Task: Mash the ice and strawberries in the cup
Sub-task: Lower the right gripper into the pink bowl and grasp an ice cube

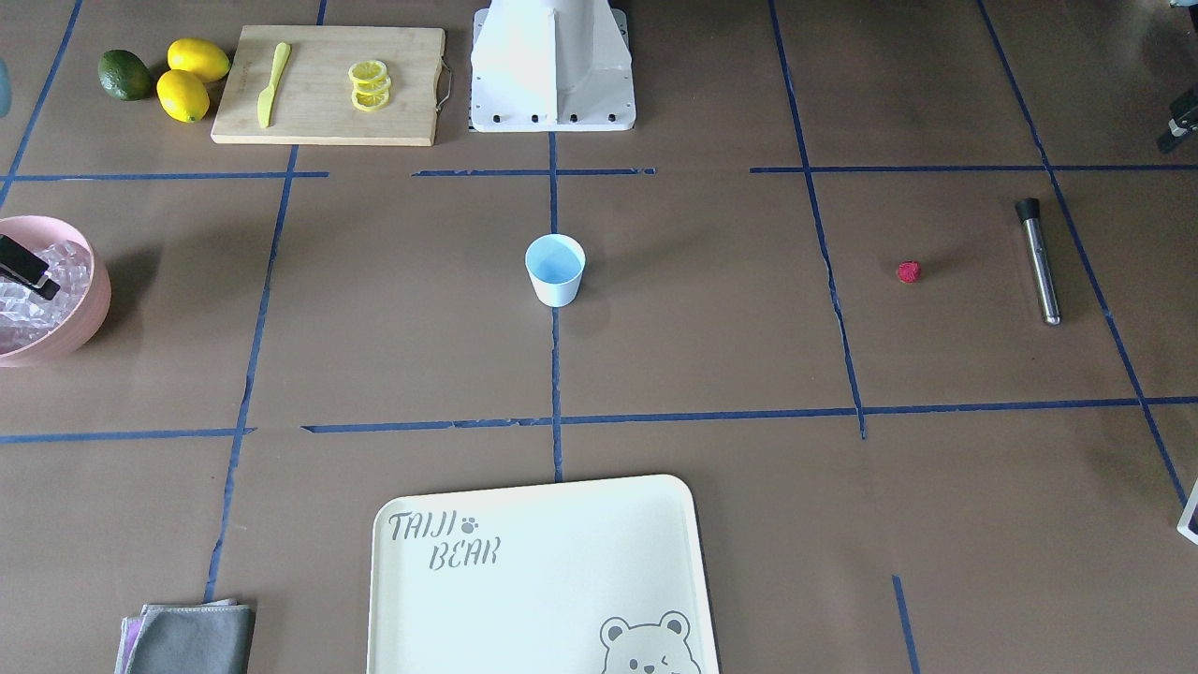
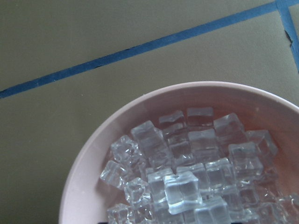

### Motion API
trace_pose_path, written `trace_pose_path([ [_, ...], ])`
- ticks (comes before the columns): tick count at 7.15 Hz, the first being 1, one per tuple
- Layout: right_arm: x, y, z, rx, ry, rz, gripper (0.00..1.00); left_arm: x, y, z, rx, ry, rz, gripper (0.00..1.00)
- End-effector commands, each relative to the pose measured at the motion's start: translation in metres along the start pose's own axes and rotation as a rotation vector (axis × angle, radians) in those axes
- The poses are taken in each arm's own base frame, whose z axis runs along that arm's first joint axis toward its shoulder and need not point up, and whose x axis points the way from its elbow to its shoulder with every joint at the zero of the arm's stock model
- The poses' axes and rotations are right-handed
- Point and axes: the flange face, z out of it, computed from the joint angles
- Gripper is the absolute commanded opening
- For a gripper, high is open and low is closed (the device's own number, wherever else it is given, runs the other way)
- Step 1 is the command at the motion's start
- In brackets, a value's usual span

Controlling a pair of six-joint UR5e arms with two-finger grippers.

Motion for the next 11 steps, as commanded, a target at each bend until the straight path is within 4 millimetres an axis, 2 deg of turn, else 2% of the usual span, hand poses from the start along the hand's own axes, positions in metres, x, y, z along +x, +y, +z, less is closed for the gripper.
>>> trace_pose_path([
  [1, 0.01, 0.005, 0.004, -0.013, 0.013, 0.016, 0.88, 0.0, 0.0, 0.0, 0.0, 0.001, 0.001, 1.0],
  [5, 0.028, 0.018, 0.006, -0.028, 0.034, 0.04, 0.88, 0.0, 0.0, 0.0, 0.0, 0.001, 0.001, 1.0],
  [7, 0.018, 0.026, 0.02, -0.05, 0.049, 0.053, 0.87, 0.0, 0.0, 0.0, 0.0, 0.001, 0.001, 1.0],
  [8, 0.017, 0.026, 0.02, -0.052, 0.049, 0.054, 0.79, 0.0, 0.0, 0.0, 0.0, 0.001, 0.001, 1.0],
  [9, 0.018, 0.026, 0.02, -0.051, 0.05, 0.056, 0.6, -0.001, 0.0, 0.001, -0.002, 0.001, 0.0, 1.0],
  [10, 0.016, 0.025, 0.019, -0.046, 0.047, 0.05, 0.45, 0.0, 0.0, 0.0, 0.0, 0.001, 0.001, 1.0],
  [11, 0.014, 0.024, 0.016, -0.032, 0.047, 0.047, 0.45, 0.0, 0.0, 0.0, 0.0, 0.001, 0.001, 1.0],
])
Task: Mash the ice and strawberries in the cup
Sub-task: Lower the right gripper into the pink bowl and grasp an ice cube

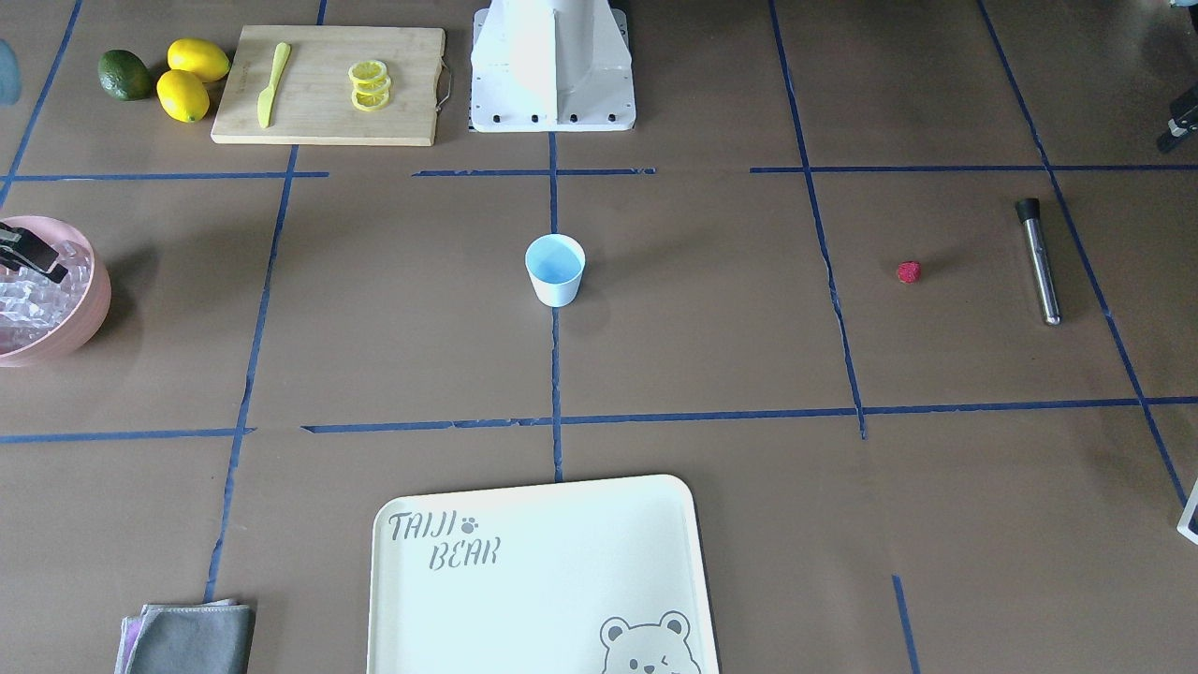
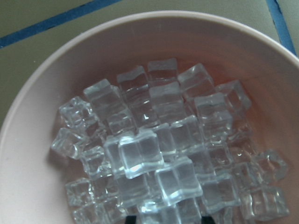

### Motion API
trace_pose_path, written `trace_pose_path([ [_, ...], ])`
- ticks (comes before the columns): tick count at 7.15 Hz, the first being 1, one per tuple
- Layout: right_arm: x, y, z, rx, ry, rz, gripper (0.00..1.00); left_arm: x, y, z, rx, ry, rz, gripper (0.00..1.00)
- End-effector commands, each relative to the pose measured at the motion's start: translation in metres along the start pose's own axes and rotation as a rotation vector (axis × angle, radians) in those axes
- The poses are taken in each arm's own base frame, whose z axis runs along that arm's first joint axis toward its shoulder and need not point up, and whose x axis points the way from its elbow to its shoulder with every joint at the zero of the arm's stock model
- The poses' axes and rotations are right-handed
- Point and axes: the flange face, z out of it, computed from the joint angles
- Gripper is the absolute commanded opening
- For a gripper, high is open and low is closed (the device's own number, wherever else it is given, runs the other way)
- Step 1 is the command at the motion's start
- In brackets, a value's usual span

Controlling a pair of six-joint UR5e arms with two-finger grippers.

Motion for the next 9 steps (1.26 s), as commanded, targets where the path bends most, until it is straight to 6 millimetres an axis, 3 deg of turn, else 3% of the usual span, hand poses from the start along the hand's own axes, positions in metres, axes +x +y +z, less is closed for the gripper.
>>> trace_pose_path([
  [1, -0.002, 0.0, -0.005, 0.025, 0.004, -0.007, 0.46, 0.0, 0.0, 0.0, 0.0, 0.0, 0.0, 1.0],
  [2, -0.001, 0.0, -0.005, 0.029, 0.007, -0.009, 0.46, 0.0, 0.0, 0.0, 0.0, 0.0, 0.0, 1.0],
  [3, 0.0, 0.0, -0.006, 0.034, 0.009, -0.009, 0.4, 0.0, 0.0, 0.0, 0.0, 0.0, 0.0, 1.0],
  [4, -0.001, 0.0, -0.007, 0.037, 0.008, -0.011, 0.1, 0.0, 0.0, -0.001, 0.002, 0.001, -0.001, 1.0],
  [5, -0.003, 0.003, -0.013, 0.045, 0.002, -0.02, 0.0, 0.0, 0.0, 0.0, 0.0, 0.002, 0.0, 1.0],
  [6, -0.016, 0.011, -0.029, 0.059, -0.025, -0.041, 0.0, 0.0, 0.0, 0.0, 0.0, 0.002, 0.0, 1.0],
  [7, -0.037, 0.028, -0.058, 0.085, -0.071, -0.081, 0.0, 0.0, 0.0, -0.001, 0.002, 0.001, -0.001, 1.0],
  [9, -0.089, 0.05, -0.097, 0.083, -0.176, -0.152, 0.0, 0.001, 0.0, -0.001, 0.001, 0.002, 0.001, 1.0],
])
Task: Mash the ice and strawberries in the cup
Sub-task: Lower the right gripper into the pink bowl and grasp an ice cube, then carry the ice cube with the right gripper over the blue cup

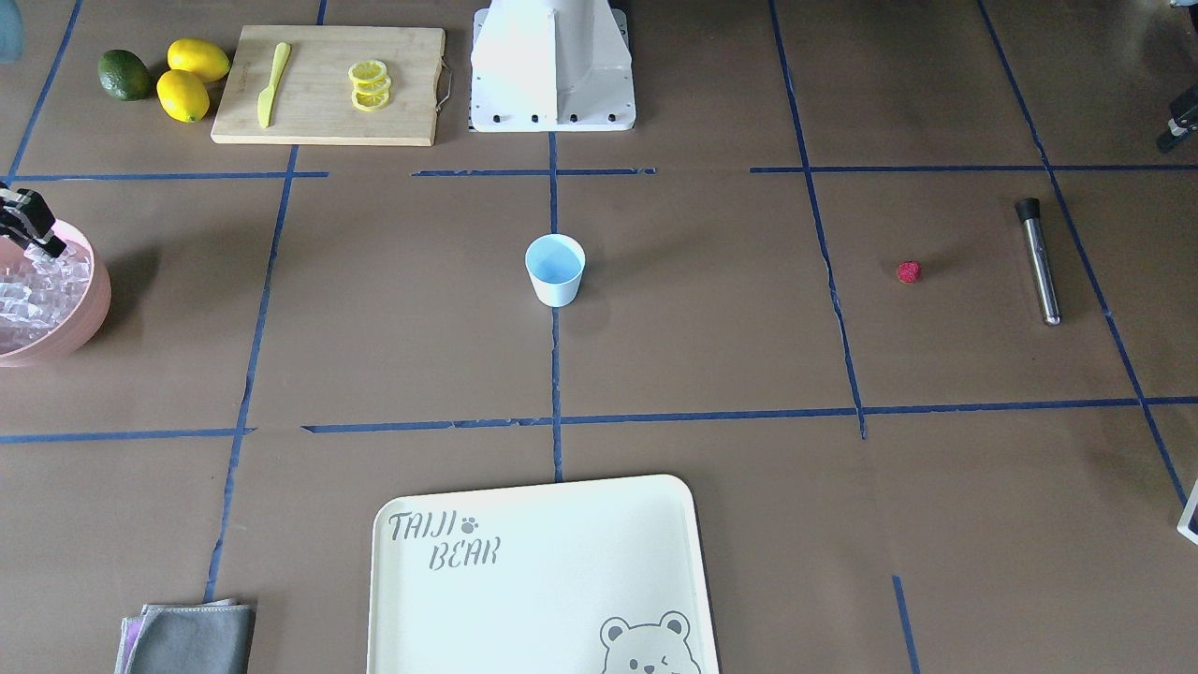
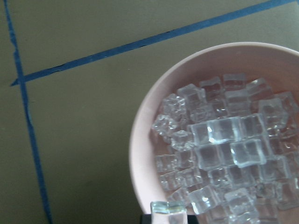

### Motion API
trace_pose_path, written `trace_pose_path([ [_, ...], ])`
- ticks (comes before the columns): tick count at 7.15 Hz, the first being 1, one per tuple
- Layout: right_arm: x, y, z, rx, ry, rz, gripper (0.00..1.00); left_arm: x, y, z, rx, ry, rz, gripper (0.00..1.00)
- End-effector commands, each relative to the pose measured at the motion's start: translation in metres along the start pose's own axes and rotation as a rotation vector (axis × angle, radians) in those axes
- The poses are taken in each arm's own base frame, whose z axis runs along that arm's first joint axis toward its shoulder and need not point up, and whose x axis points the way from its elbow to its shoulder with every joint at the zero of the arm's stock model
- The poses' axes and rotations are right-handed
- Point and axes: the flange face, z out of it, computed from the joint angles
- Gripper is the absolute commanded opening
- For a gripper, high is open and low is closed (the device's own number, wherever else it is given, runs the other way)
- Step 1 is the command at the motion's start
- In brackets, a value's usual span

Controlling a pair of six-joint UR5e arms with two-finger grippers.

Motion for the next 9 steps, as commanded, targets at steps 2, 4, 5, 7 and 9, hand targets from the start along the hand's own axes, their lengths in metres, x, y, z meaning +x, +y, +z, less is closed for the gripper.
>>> trace_pose_path([
  [2, -0.126, 0.009, -0.026, -0.043, -0.189, 0.004, 0.0, 0.001, -0.001, 0.0, 0.001, 0.0, 0.002, 1.0],
  [4, -0.229, 0.029, -0.012, -0.103, -0.277, 0.051, 0.0, 0.003, -0.004, -0.002, 0.007, 0.002, 0.009, 1.0],
  [5, -0.264, 0.048, 0.003, -0.113, -0.288, 0.066, 0.0, 0.004, -0.005, -0.003, 0.008, 0.002, 0.012, 1.0],
  [7, -0.352, 0.063, 0.017, -0.129, -0.271, 0.097, 0.01, 0.006, -0.006, -0.004, 0.012, 0.002, 0.016, 1.0],
  [9, -0.456, 0.095, 0.07, -0.059, -0.255, 0.158, 0.01, 0.005, -0.006, -0.004, 0.012, 0.0, 0.016, 1.0],
])
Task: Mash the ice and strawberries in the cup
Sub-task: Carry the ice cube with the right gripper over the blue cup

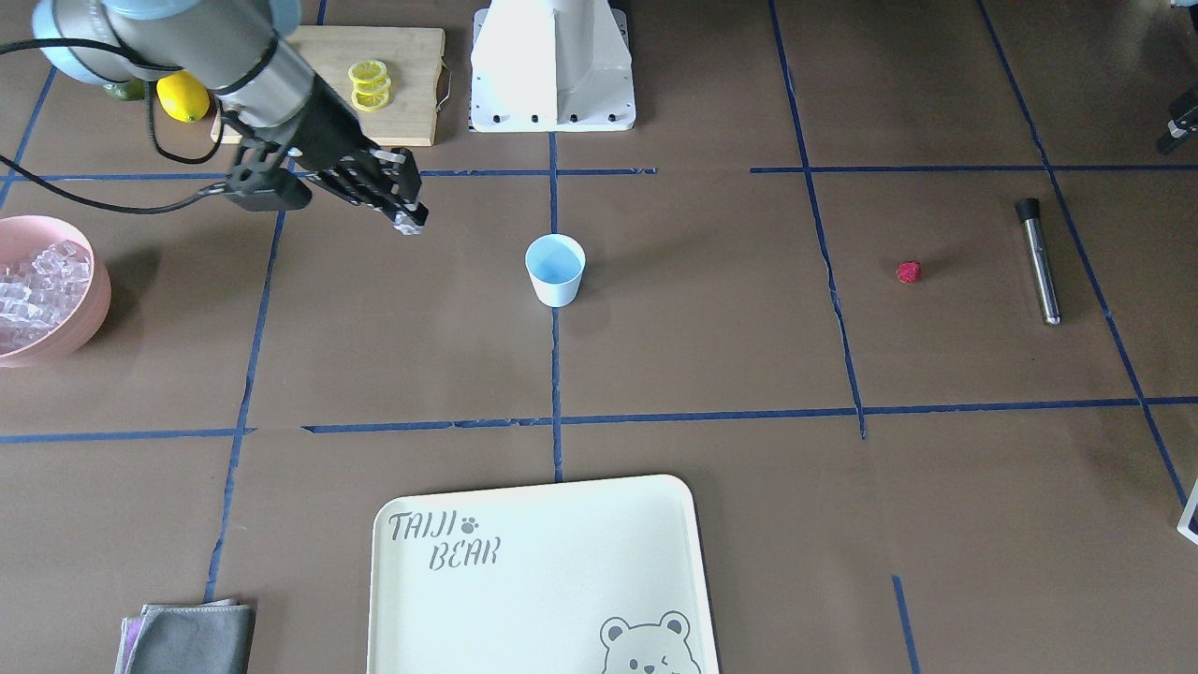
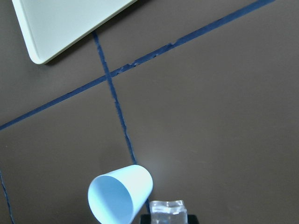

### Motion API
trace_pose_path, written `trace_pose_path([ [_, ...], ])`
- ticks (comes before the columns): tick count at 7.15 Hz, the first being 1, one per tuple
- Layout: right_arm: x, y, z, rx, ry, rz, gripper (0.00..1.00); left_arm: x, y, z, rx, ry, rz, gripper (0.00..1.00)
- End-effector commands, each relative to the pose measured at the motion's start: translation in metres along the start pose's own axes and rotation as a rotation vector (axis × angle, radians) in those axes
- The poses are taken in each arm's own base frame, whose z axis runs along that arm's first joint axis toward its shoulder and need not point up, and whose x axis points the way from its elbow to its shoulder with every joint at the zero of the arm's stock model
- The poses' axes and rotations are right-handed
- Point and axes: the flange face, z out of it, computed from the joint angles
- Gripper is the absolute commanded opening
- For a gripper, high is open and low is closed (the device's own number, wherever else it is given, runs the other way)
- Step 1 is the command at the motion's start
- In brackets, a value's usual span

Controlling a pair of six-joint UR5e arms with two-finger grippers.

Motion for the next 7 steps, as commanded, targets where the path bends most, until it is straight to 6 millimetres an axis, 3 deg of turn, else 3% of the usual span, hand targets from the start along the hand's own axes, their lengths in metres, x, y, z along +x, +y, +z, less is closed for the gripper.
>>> trace_pose_path([
  [1, -0.068, 0.032, 0.077, 0.049, 0.018, 0.043, 0.01, 0.001, 0.0, -0.001, 0.002, 0.0, 0.002, 1.0],
  [2, -0.077, 0.041, 0.09, 0.038, 0.027, 0.039, 0.02, 0.001, 0.0, -0.001, 0.003, 0.0, 0.003, 1.0],
  [4, -0.074, 0.053, 0.101, 0.019, 0.04, 0.027, 0.08, 0.003, -0.001, -0.003, 0.006, 0.0, 0.005, 1.0],
  [5, -0.073, 0.053, 0.105, 0.019, 0.049, 0.028, 0.33, 0.005, -0.002, -0.005, 0.01, 0.0, 0.009, 1.0],
  [6, -0.076, 0.051, 0.108, 0.029, 0.054, 0.03, 0.98, 0.005, -0.002, -0.005, 0.009, 0.0, 0.008, 1.0],
  [7, -0.08, 0.05, 0.111, 0.035, 0.053, 0.031, 0.99, 0.005, -0.002, -0.005, 0.01, 0.0, 0.009, 1.0],
])
